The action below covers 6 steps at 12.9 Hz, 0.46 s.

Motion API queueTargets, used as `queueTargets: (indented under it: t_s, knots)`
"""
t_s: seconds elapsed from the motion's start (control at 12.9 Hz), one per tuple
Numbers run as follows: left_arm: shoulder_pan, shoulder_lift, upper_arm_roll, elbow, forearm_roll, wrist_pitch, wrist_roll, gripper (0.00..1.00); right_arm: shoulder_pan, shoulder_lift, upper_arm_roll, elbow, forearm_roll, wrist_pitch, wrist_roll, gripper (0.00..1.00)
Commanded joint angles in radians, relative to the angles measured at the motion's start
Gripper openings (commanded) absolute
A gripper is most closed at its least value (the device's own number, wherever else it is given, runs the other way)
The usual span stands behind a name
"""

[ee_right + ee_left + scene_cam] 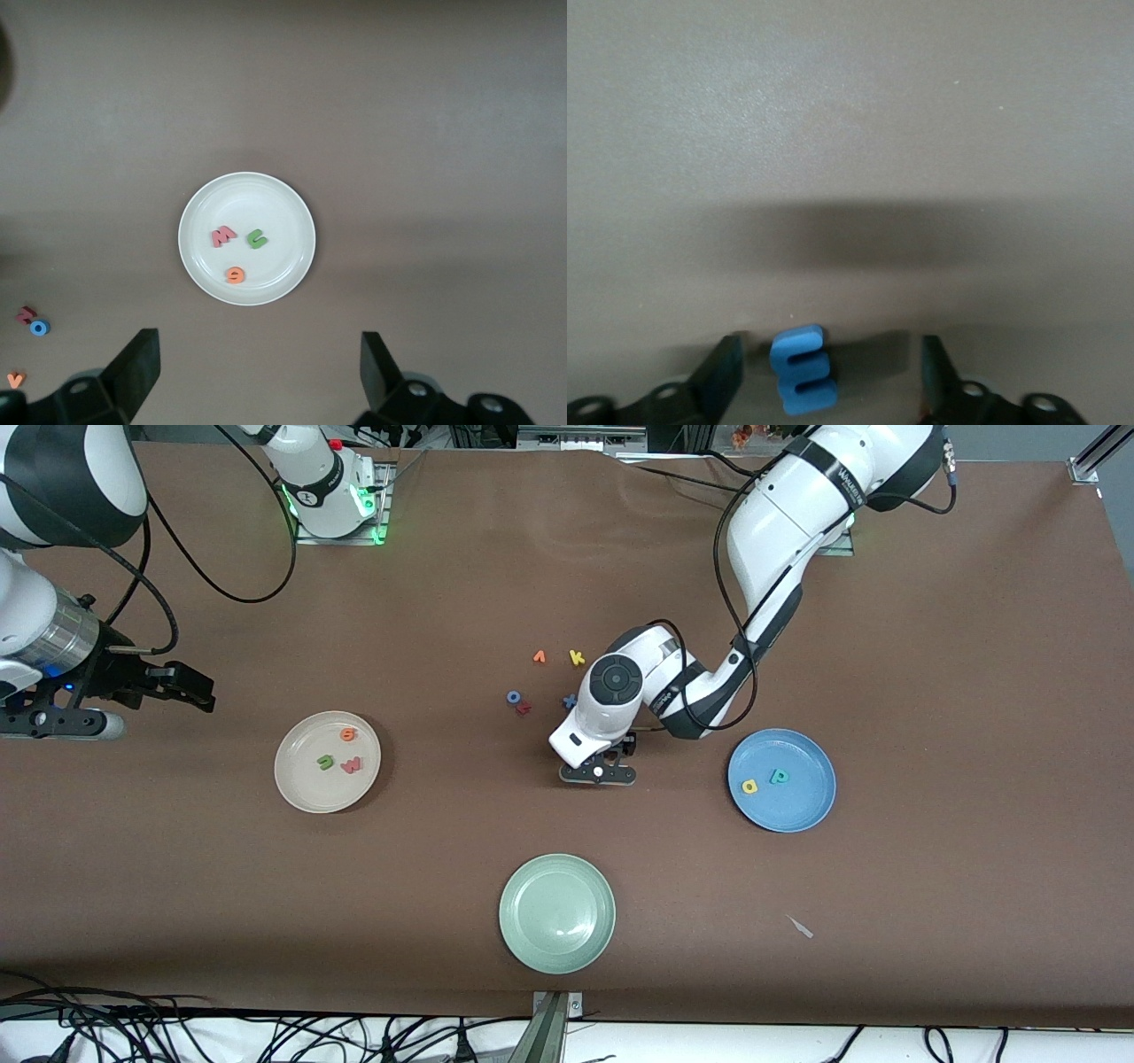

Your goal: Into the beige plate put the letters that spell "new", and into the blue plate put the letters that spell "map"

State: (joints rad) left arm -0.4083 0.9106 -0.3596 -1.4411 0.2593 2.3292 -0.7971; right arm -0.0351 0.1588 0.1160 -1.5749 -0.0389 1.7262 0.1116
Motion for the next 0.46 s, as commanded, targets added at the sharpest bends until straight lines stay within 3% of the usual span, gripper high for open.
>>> queueTargets:
  t_s: [0.0, 0.31, 0.39]
  knots:
    - [-0.011, 0.005, 0.010, 0.025, 0.017, -0.013, -0.005, 0.53, 0.003, -0.001, 0.001, 0.016, -0.016, -0.005, 0.000, 1.00]
    - [-0.001, -0.010, 0.011, 0.002, 0.018, -0.054, -0.004, 0.16, 0.003, -0.001, 0.002, 0.015, -0.016, -0.007, 0.002, 1.00]
    - [-0.003, -0.010, 0.010, 0.002, 0.018, -0.069, -0.004, 0.16, 0.004, -0.001, 0.002, 0.016, -0.015, -0.007, 0.002, 1.00]
